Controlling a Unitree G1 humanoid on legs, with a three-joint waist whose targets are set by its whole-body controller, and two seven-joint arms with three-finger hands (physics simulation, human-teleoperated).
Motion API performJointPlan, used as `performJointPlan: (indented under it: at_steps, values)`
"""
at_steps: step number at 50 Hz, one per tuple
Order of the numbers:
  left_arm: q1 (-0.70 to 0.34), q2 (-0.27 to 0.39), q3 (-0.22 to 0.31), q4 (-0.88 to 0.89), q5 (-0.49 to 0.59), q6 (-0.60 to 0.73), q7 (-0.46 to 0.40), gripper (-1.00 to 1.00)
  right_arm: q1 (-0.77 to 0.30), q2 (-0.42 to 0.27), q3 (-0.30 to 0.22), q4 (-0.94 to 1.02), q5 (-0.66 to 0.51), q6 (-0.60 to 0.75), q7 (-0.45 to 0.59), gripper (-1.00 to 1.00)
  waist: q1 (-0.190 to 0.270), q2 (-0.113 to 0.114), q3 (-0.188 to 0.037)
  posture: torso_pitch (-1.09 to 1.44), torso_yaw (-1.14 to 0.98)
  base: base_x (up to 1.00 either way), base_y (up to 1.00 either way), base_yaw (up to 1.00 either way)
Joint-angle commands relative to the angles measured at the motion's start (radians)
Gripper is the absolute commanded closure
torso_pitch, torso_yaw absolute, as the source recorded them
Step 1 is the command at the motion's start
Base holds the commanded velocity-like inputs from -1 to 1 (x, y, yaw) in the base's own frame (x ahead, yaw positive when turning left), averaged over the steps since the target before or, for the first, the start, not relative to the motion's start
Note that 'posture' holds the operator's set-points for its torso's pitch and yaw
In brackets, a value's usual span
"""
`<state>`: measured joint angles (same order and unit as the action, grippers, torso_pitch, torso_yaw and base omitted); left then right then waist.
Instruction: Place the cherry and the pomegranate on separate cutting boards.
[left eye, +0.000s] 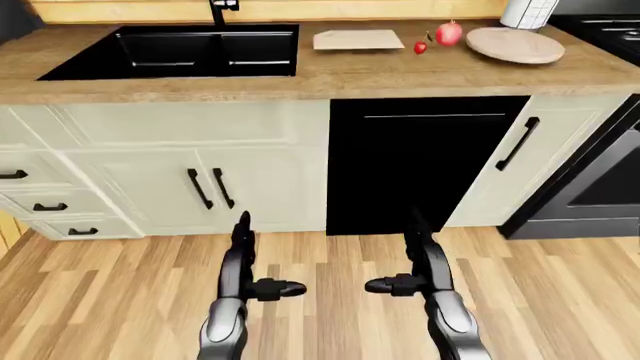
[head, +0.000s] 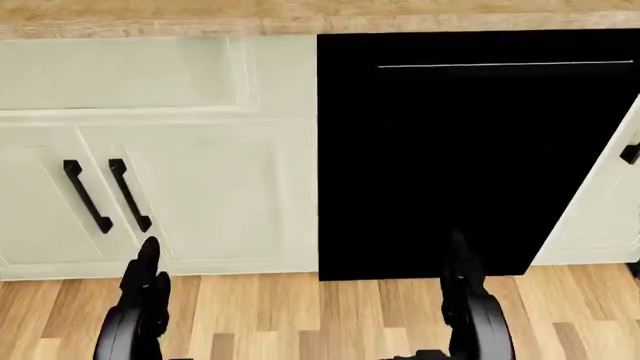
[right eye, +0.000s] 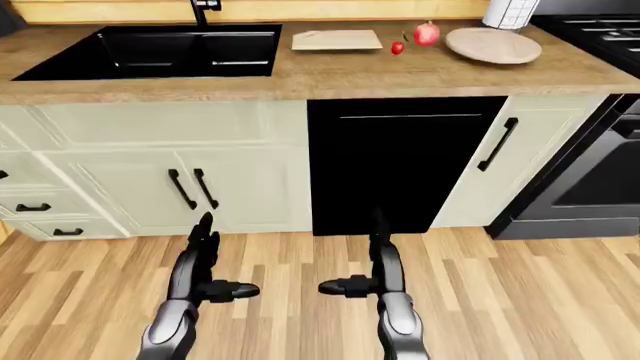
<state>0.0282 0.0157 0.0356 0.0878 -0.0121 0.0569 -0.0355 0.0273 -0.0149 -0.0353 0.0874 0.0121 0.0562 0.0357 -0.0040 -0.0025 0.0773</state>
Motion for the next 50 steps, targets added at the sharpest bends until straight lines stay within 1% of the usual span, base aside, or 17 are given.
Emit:
performJointPlan:
  at_steps: [1,3,5,7,8,16,27,28,30,31,34,39,43,45,47,48,50]
  values:
    - [-0.021,0.004,-0.022,-0.145,0.038,-0.019,0.011,-1.0,0.005,-0.004,0.003,-0.133,-0.001,-0.055,0.002,-1.0,-0.002,-0.008,-0.001,0.0,0.0,0.0,0.0,0.0]
    - [-0.021,0.002,-0.017,-0.15,0.045,-0.014,0.016,-1.0,0.009,-0.002,0.003,-0.132,-0.004,-0.061,0.004,-1.0,0.003,0.0,-0.062,0.0,0.0,0.0,0.0,0.0]
    - [-0.029,0.001,-0.014,-0.137,0.039,-0.008,0.01,-1.0,0.005,-0.001,0.0,-0.121,0.001,-0.071,0.006,-1.0,0.002,-0.009,-0.017,0.0,0.0,0.0,0.0,0.0]
    - [-0.037,0.002,-0.012,-0.101,0.041,-0.034,0.01,-1.0,0.0,0.002,0.002,-0.112,0.002,-0.079,0.003,-1.0,0.004,-0.009,-0.068,0.0,0.0,0.0,0.0,0.0]
    - [-0.037,0.001,-0.012,-0.103,0.04,-0.034,0.009,-1.0,-0.01,0.003,0.0,-0.088,0.003,-0.094,0.0,-1.0,0.005,-0.009,-0.073,0.0,0.0,0.0,0.0,0.0]
    - [-0.062,0.018,0.005,-0.301,0.043,0.156,-0.006,-1.0,-0.06,-0.008,0.005,-0.205,-0.014,0.032,-0.012,-1.0,0.006,-0.004,-0.083,0.0,0.0,0.0,0.0,0.0]
    - [-0.3,0.078,0.065,-0.578,0.017,0.572,-0.037,-1.0,-0.246,-0.038,-0.032,-0.476,-0.006,0.371,-0.024,-1.0,0.01,-0.002,-0.097,0.0,0.0,0.0,0.0,0.0]
    - [-0.313,0.084,0.071,-0.582,0.013,0.583,-0.037,-1.0,-0.248,-0.041,-0.034,-0.5,0.0,0.384,-0.021,-1.0,0.012,0.002,-0.109,0.0,0.0,0.0,-0.28,0.0]
    - [-0.345,0.099,0.094,-0.598,-0.001,0.615,-0.035,-1.0,-0.246,-0.048,-0.027,-0.498,-0.02,0.365,-0.021,-1.0,0.009,0.062,-0.069,0.0,0.0,0.0,-0.86,0.0]
    - [-0.355,0.107,0.1,-0.598,-0.007,0.621,-0.034,-1.0,-0.245,-0.045,-0.028,-0.5,-0.019,0.368,-0.019,-1.0,0.008,0.076,-0.064,0.0,0.0,0.0,-0.97,0.0]
    - [-0.369,0.122,0.106,-0.602,-0.013,0.631,-0.033,-1.0,-0.243,-0.043,-0.027,-0.484,-0.02,0.353,-0.015,-1.0,0.011,0.081,-0.074,0.0,0.0,0.0,-0.99,0.0]
    - [-0.364,0.127,0.115,-0.583,-0.036,0.604,-0.032,-1.0,-0.233,-0.045,-0.033,-0.492,-0.018,0.355,-0.007,-1.0,0.021,0.056,-0.052,0.0,0.0,0.0,-1.0,0.0]
    - [-0.353,0.123,0.114,-0.586,-0.056,0.595,-0.032,-1.0,-0.222,-0.044,-0.03,-0.504,-0.014,0.355,0.005,-1.0,0.029,0.017,-0.052,0.0,0.0,0.0,-1.0,0.0]
    - [-0.354,0.124,0.111,-0.586,-0.056,0.593,-0.032,-1.0,-0.225,-0.044,-0.03,-0.522,-0.013,0.37,0.006,-1.0,0.03,-0.018,-0.057,0.0,0.0,0.0,-1.0,0.0]
    - [-0.344,0.12,0.105,-0.592,-0.056,0.592,-0.032,-1.0,-0.223,-0.044,-0.033,-0.521,-0.015,0.363,0.007,-1.0,0.029,-0.097,-0.08,0.0,0.0,0.0,-1.0,0.0]
    - [-0.336,0.117,0.101,-0.591,-0.055,0.583,-0.035,-1.0,-0.223,-0.044,-0.034,-0.528,-0.014,0.368,0.007,-1.0,0.018,-0.075,-0.068,0.0,0.0,0.01,-1.0,0.0]
    - [-0.319,0.111,0.095,-0.61,-0.053,0.588,-0.038,-1.0,-0.218,-0.045,-0.036,-0.546,-0.012,0.378,0.008,-1.0,0.017,-0.065,-0.056,0.0,0.0,0.01,-1.0,0.0]
